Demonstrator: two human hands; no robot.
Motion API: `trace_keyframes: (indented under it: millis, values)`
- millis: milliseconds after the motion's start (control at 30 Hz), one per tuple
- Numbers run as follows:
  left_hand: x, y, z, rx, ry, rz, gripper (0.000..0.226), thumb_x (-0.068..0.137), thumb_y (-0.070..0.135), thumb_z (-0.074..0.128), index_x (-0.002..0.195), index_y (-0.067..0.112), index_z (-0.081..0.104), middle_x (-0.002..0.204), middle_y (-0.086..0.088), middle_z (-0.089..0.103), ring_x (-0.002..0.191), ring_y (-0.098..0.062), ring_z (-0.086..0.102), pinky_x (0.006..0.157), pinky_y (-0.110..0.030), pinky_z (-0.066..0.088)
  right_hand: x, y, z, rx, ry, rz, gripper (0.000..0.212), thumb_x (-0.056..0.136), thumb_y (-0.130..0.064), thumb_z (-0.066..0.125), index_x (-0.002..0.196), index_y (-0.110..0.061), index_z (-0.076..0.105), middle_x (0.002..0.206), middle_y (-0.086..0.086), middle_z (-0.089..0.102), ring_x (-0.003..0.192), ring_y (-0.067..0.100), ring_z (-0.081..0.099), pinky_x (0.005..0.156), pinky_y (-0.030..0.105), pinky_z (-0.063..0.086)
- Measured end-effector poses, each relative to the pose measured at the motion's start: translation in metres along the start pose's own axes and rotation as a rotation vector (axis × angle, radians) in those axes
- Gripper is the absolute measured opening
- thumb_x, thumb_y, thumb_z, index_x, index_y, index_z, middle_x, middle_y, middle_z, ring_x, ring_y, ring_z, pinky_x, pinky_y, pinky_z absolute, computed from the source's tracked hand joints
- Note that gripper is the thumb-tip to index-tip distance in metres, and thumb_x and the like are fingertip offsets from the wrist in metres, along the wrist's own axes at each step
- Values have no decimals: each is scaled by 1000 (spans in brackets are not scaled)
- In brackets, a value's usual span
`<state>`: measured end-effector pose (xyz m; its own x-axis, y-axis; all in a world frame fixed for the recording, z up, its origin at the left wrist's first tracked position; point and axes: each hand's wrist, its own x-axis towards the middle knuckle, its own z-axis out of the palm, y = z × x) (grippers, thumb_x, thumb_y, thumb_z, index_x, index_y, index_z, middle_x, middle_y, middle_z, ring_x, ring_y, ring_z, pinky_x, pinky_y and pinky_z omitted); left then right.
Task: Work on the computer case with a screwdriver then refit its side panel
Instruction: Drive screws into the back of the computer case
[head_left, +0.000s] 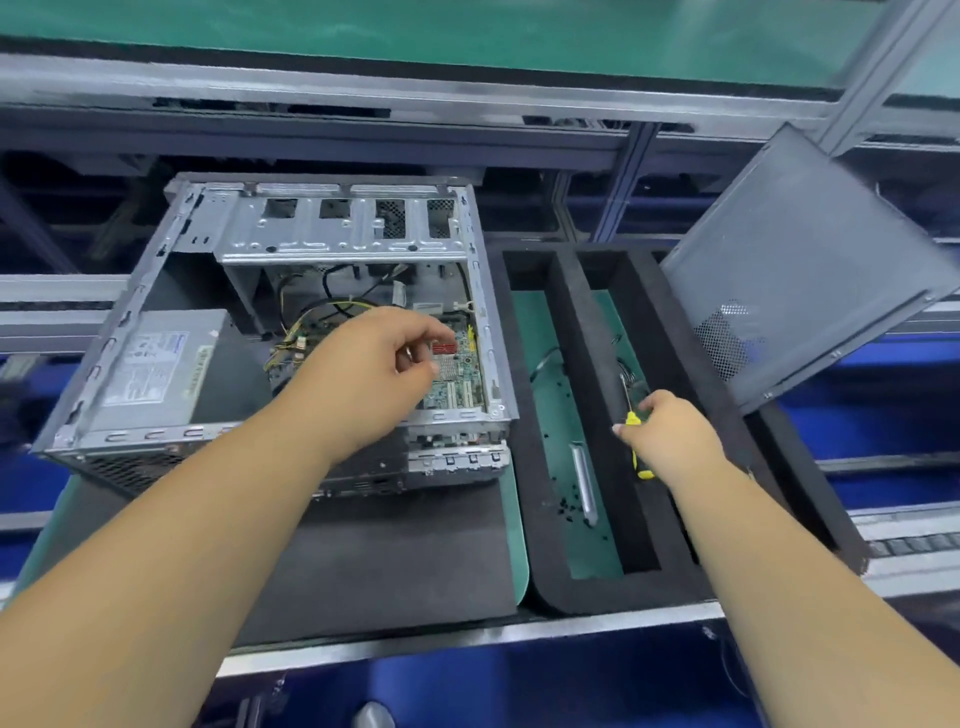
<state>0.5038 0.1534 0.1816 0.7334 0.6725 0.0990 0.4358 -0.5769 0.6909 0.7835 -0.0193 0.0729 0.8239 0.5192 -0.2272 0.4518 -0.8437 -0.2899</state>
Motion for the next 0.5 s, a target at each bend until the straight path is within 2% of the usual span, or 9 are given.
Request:
trace_keyframes:
  millis: [67, 167, 267, 367, 433, 500]
  values:
    - [-2, 14, 12, 1, 15, 7, 33, 88, 11, 61, 111, 34, 68, 93, 14, 58, 81, 0, 54, 71, -4, 38, 4, 7, 10, -1, -35, -9, 54, 81, -43, 76, 121, -12, 54, 115, 10, 59, 97, 31, 62, 71, 34, 46]
    - [-6, 35, 29, 32, 21, 59, 34, 88, 10, 61, 114, 30, 67, 95, 14, 60, 90, 2, 53, 78, -1, 34, 9, 16, 17, 3, -46, -37, 56, 81, -38, 77, 123, -11, 52, 118, 11, 56, 102, 32, 61, 72, 35, 44]
    - [-7, 51, 46, 54, 29, 111, 33, 88, 13, 61, 114, 32, 66, 94, 15, 60, 95, 2, 52, 83, -3, 34, 10, 25, 19, -29, -60, -76, 45, 86, -32, 71, 121, -11, 50, 112, 11, 58, 95, 32, 61, 68, 35, 42]
    - [-9, 64, 63, 75, 53, 159, 31, 88, 13, 63, 114, 31, 66, 93, 14, 61, 94, -2, 54, 84, -11, 39, 6, 33, 17, 33, -63, -123, 37, 87, -29, 68, 116, -16, 47, 98, 4, 59, 81, 27, 58, 63, 34, 40]
    - [-12, 72, 74, 76, 49, 193, 31, 88, 13, 63, 114, 29, 67, 93, 15, 60, 93, -2, 54, 83, -11, 39, 3, 37, 13, 139, -72, -161, 32, 86, -28, 67, 110, -20, 47, 91, -1, 60, 77, 23, 60, 61, 35, 43]
    - [-14, 80, 88, 63, 24, 214, 30, 89, 13, 62, 115, 27, 67, 93, 16, 58, 94, -1, 55, 85, -9, 38, -1, 41, 7, 210, -81, -220, 23, 85, -27, 65, 102, -23, 51, 88, -4, 62, 76, 20, 61, 65, 37, 50]
